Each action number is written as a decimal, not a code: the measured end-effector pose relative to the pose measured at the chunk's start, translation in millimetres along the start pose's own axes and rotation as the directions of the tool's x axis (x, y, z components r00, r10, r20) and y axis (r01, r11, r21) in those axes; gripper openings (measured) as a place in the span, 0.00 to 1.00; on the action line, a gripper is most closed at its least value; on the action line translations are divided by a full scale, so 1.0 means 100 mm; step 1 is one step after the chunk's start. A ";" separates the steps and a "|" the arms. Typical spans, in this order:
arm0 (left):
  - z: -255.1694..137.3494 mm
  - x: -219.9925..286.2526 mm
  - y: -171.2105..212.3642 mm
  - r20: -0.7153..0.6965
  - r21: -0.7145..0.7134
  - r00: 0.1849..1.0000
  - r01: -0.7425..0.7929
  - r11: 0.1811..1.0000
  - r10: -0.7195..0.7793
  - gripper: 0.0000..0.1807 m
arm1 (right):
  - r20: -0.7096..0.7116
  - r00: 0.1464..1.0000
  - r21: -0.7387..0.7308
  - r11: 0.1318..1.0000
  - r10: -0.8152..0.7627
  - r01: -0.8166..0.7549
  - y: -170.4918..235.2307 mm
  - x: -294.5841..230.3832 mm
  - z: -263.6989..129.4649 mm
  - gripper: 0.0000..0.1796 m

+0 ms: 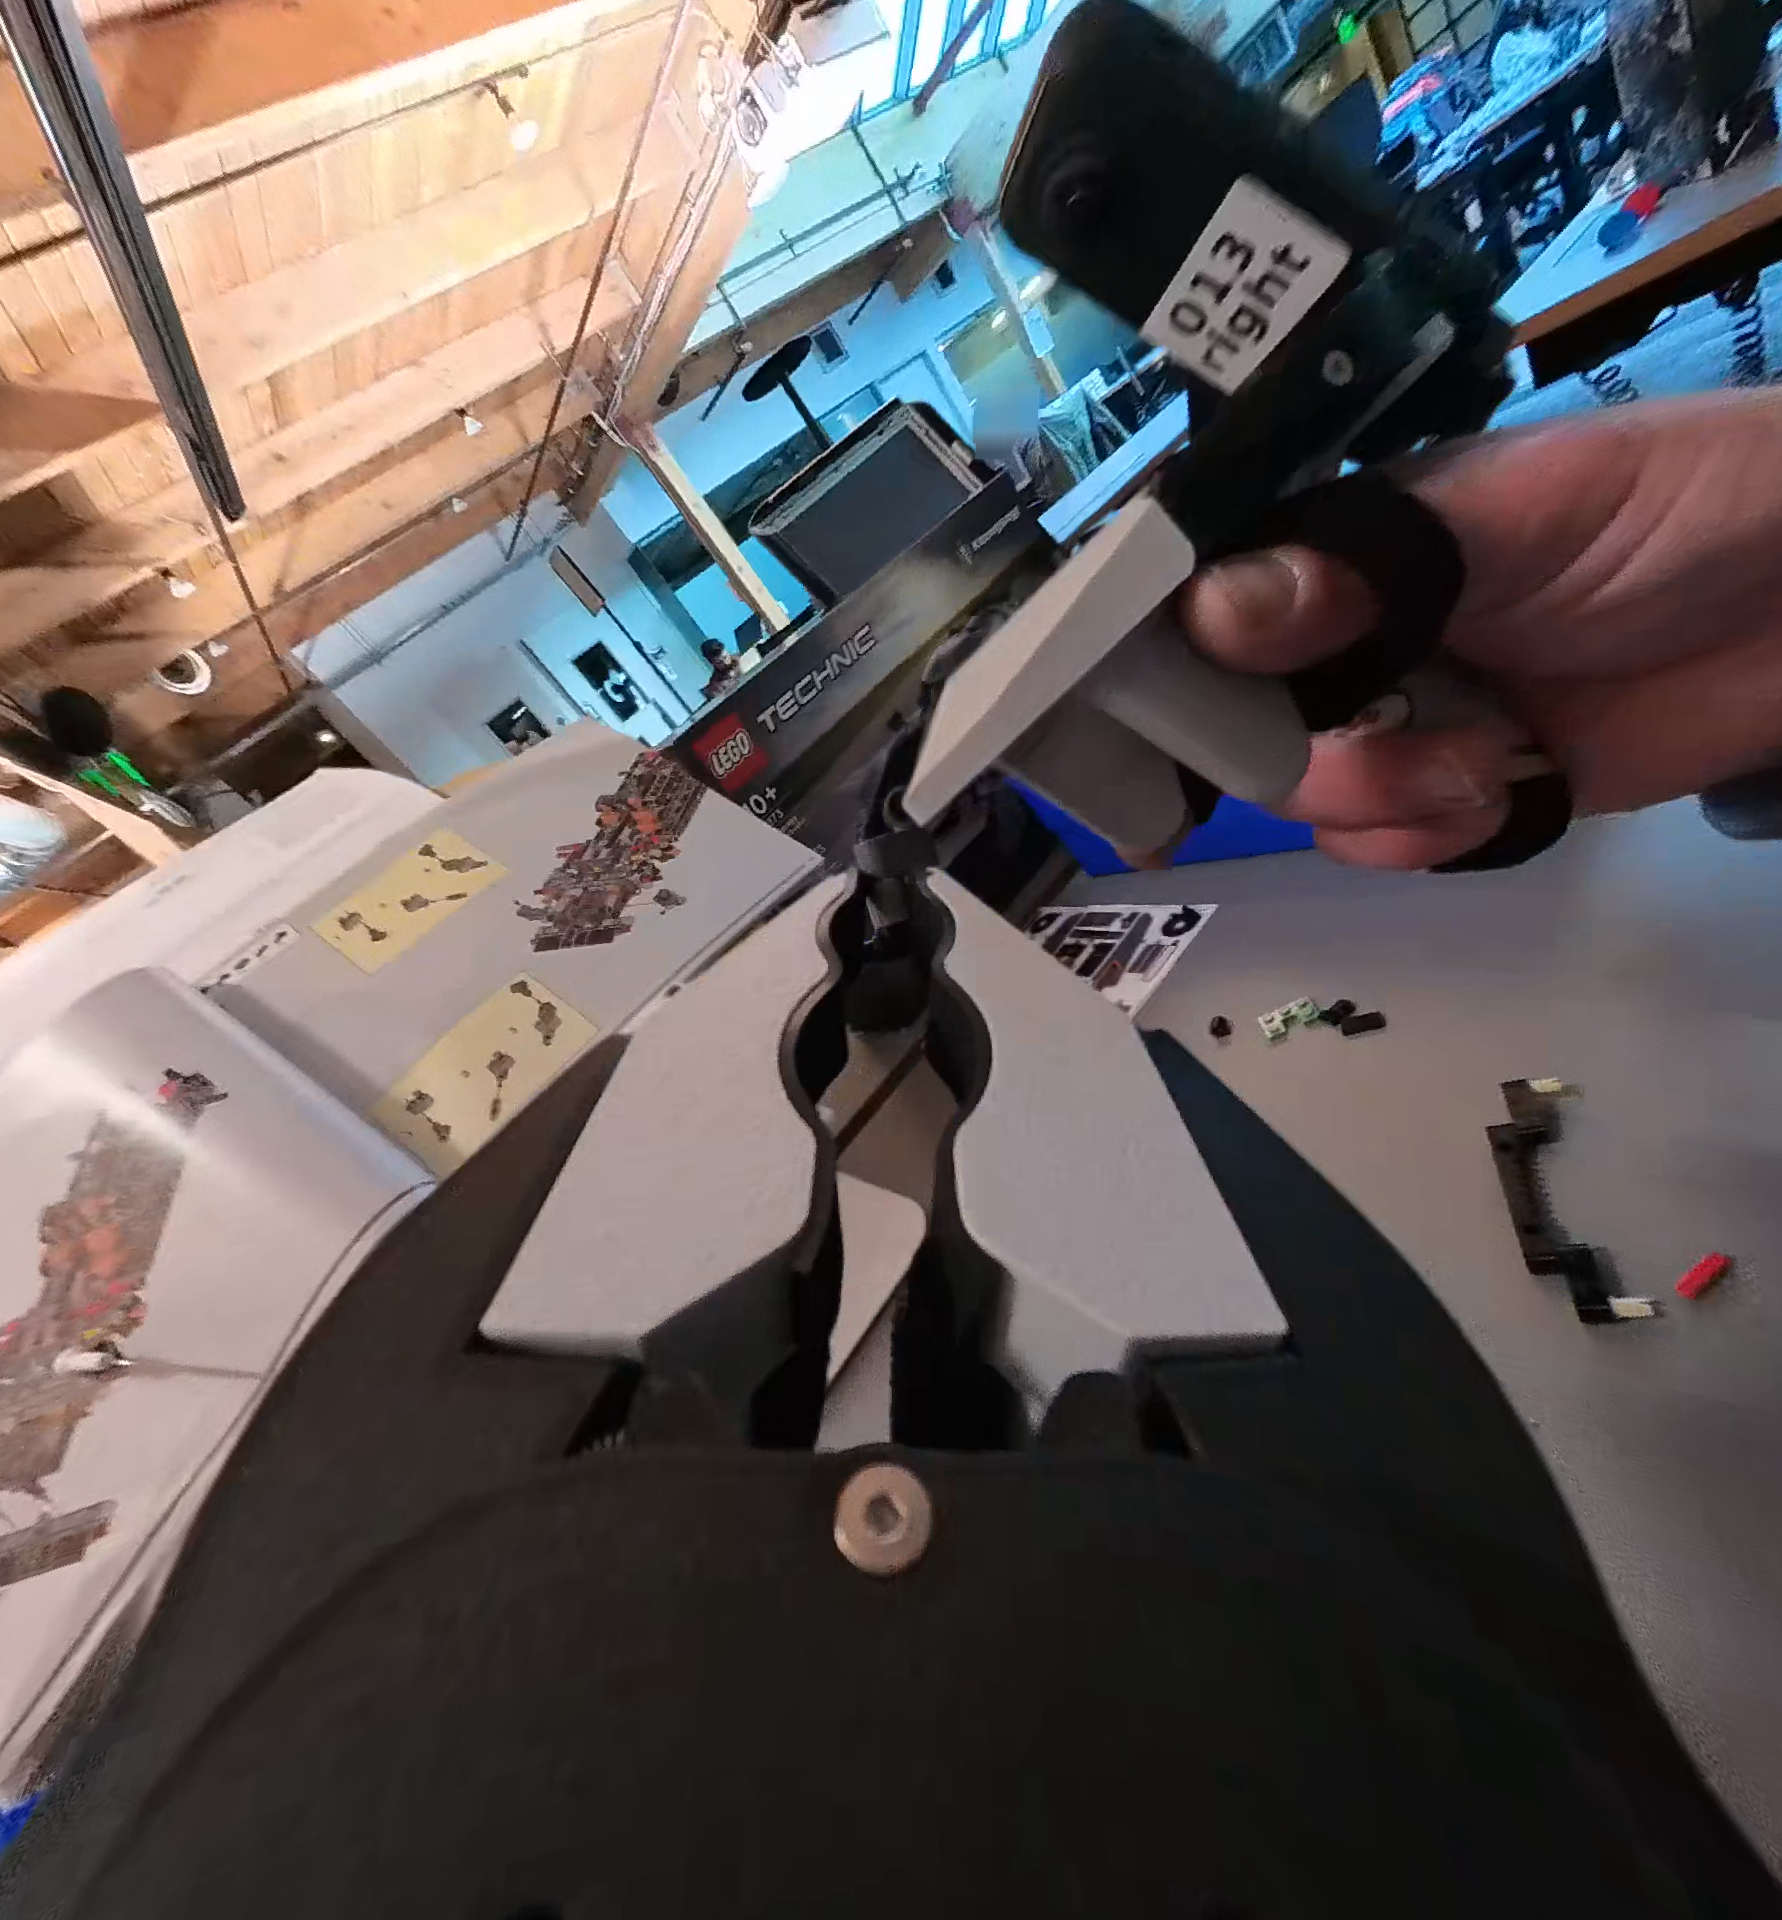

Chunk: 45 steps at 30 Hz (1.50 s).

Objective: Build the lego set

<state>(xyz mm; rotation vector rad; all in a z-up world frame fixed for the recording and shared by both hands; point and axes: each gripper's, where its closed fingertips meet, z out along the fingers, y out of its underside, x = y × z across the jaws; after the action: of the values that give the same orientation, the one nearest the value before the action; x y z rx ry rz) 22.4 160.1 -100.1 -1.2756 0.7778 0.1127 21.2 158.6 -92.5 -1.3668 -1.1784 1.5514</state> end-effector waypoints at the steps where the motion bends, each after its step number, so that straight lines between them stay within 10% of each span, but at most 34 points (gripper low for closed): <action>1: 0.01 0.01 0.00 0.002 -0.007 1.000 -0.015 1.000 0.015 0.03 | -0.007 1.000 0.019 0.999 -0.027 0.027 -0.03 -0.02 -0.02 0.10; 5: 0.02 0.04 -0.01 -0.003 -0.003 1.000 -0.016 1.000 0.016 0.03 | -0.011 0.997 0.025 0.997 -0.075 0.075 -0.06 -0.05 -0.07 0.00; 27: 0.04 0.03 -0.04 0.022 0.006 1.000 -0.011 1.000 0.011 0.02 | -0.070 0.997 0.063 0.997 -0.032 0.036 -0.09 0.05 -0.07 0.12; 45: -0.12 0.00 -0.22 0.023 0.087 0.998 -0.060 0.994 0.059 0.12 | 0.157 0.982 0.175 0.975 0.107 -0.134 -0.16 -0.21 0.02 0.03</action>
<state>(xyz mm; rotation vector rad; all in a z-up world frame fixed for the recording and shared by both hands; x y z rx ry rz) 27.7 141.9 -82.9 -1.1671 0.7951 0.1383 22.1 143.6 -71.1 -1.2379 -1.0231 1.8269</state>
